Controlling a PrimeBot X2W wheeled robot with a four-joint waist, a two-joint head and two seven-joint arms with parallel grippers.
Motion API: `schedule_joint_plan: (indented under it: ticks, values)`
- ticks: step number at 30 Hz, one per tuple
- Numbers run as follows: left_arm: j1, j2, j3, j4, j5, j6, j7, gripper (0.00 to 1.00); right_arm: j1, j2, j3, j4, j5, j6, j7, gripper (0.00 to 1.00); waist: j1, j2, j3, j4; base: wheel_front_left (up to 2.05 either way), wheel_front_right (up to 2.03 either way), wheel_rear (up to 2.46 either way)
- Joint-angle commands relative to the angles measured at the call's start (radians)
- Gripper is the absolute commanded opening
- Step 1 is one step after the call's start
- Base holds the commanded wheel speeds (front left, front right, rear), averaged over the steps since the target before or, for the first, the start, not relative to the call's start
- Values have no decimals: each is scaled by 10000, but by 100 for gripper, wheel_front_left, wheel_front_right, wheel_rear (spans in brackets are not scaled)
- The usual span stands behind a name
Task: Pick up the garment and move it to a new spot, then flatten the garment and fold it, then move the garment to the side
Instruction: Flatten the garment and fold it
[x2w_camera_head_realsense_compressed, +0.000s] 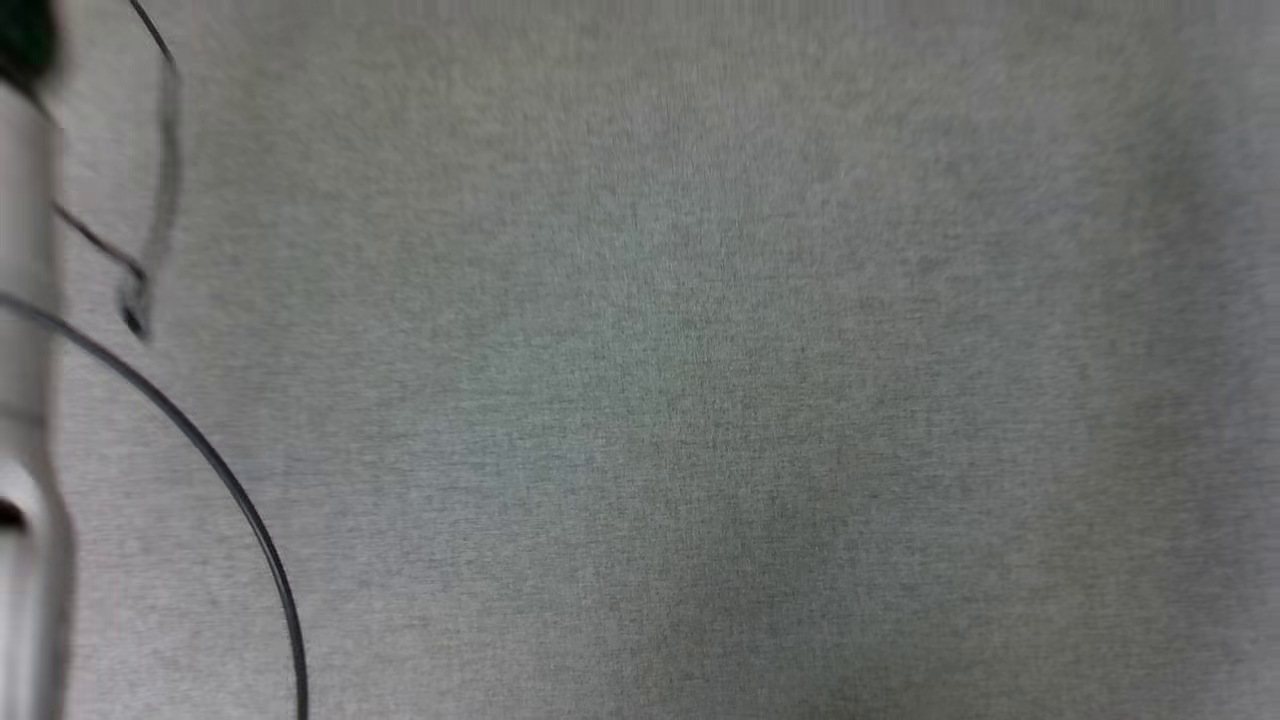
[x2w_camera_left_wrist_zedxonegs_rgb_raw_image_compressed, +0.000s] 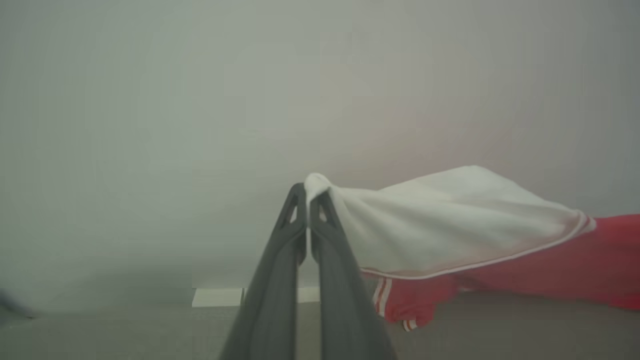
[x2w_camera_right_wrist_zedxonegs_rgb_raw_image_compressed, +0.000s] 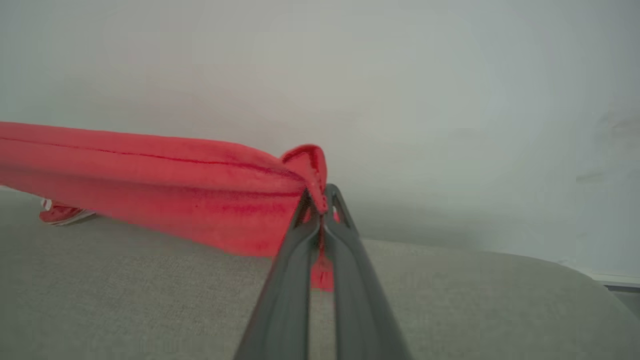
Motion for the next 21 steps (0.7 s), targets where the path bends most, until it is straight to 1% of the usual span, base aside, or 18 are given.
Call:
schedule_joint_plan:
  ticks: [1,2,3,7,12,17,21]
  values:
    - [811,-33,-186,-48,-217,-12,-60,0,689,-120,181,162,230,-8,-137,0,-1,0,-896,128,0,0,0]
    - [1249,-2,-253,-113,-361,-13,-125,0,1055,-110,300,207,380,-6,-226,0,-1,0,-1101,130,0,0,0]
    - [1249,-2,-253,-113,-361,-13,-125,0,1055,-110,300,207,380,-6,-226,0,-1,0,-1101,130,0,0,0]
    - [3193,63,-549,-465,-819,-14,-353,0,2707,-135,765,277,1000,-8,-564,0,-1,0,-1914,146,0,0,0]
    - [5536,144,-459,-1109,-1229,-3,-616,0,4721,-323,1298,-71,1808,-8,-959,0,-1,0,-2702,161,0,0,0]
    - [7951,298,-118,-2236,-1295,406,-725,0,6620,-636,1729,-740,2567,-11,-1258,0,-1,0,-3431,124,0,0,0]
    - [10018,373,358,-3625,-1468,981,-743,0,8225,-960,1914,-1539,2988,-13,-1340,0,-1,0,-3939,104,0,0,0]
